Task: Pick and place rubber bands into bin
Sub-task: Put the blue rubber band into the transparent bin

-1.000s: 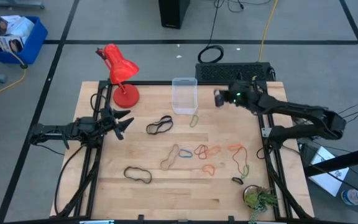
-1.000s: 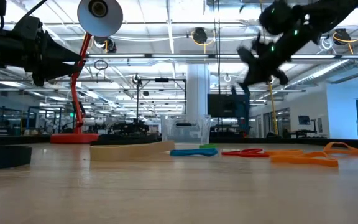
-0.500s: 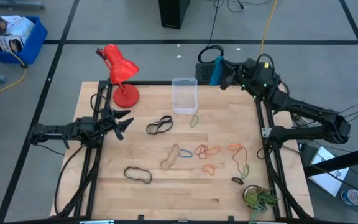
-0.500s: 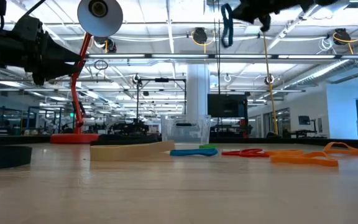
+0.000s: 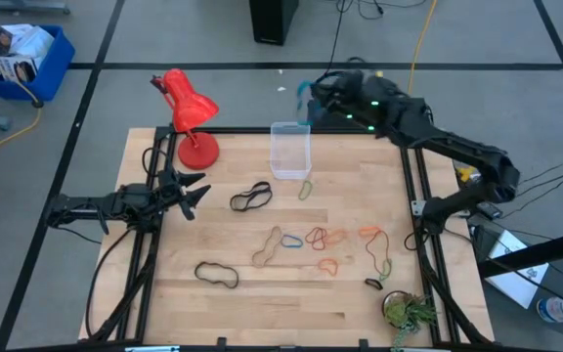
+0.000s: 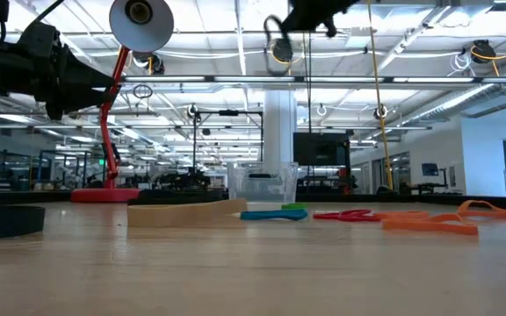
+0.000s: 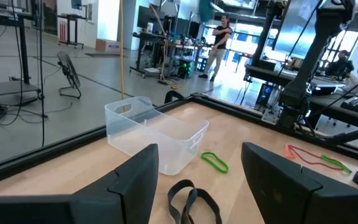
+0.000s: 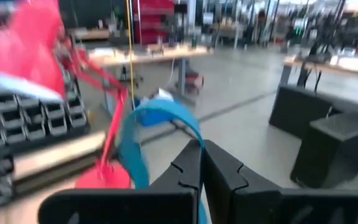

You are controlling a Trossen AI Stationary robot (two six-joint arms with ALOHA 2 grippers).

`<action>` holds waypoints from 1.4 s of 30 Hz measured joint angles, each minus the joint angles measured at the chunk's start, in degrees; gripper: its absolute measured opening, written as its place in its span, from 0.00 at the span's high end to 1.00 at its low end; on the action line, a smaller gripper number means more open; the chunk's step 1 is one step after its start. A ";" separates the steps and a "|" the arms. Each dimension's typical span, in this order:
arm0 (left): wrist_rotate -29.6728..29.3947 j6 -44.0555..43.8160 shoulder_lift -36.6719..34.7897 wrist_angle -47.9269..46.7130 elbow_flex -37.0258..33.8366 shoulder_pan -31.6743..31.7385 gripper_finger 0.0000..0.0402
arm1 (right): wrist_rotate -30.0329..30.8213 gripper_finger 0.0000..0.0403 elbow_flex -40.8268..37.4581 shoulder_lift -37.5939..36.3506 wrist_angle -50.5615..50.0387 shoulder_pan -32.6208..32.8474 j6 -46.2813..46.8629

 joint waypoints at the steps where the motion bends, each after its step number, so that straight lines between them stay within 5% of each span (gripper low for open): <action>1: 0.00 0.00 0.00 -0.12 -0.02 0.00 0.41 | 0.03 1.00 0.00 1.52 -0.17 0.02 0.00; 24: 0.00 -0.02 -0.02 -0.14 -0.02 0.00 0.41 | 0.08 1.00 -0.02 27.42 -7.23 0.23 3.88; 42: 0.00 -0.02 -0.02 -0.16 0.00 0.00 0.41 | 0.12 0.96 -0.02 31.24 -7.42 0.57 3.69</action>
